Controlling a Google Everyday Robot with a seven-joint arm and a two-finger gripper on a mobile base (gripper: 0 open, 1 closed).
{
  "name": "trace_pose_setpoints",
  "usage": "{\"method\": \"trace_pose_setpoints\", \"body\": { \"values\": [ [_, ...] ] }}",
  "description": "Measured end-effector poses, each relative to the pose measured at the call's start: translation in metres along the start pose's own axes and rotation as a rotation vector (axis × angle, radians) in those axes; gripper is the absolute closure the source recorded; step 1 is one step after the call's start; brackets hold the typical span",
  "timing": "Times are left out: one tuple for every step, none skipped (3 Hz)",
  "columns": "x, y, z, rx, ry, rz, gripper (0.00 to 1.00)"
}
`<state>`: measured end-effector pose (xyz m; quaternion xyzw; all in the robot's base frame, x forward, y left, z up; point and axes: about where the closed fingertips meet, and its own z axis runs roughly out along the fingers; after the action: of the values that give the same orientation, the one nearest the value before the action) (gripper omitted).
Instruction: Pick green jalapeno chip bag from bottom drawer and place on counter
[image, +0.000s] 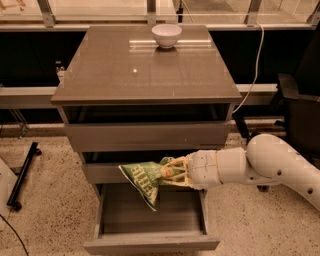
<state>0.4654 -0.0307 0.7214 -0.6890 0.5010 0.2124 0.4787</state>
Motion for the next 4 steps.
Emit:
{"method": "trace_pose_setpoints", "body": {
  "values": [
    [-0.011, -0.007, -0.003, 0.005, 0.011, -0.039, 1.0],
    [-0.039, -0.031, -0.005, 0.014, 0.016, -0.144, 1.0],
    [-0.087, -0.071, 0.003, 0.009, 0.004, -0.31, 1.0],
    [-0.131, -0.116, 0.018, 0.013, -0.004, -0.44, 1.0]
  ]
}}
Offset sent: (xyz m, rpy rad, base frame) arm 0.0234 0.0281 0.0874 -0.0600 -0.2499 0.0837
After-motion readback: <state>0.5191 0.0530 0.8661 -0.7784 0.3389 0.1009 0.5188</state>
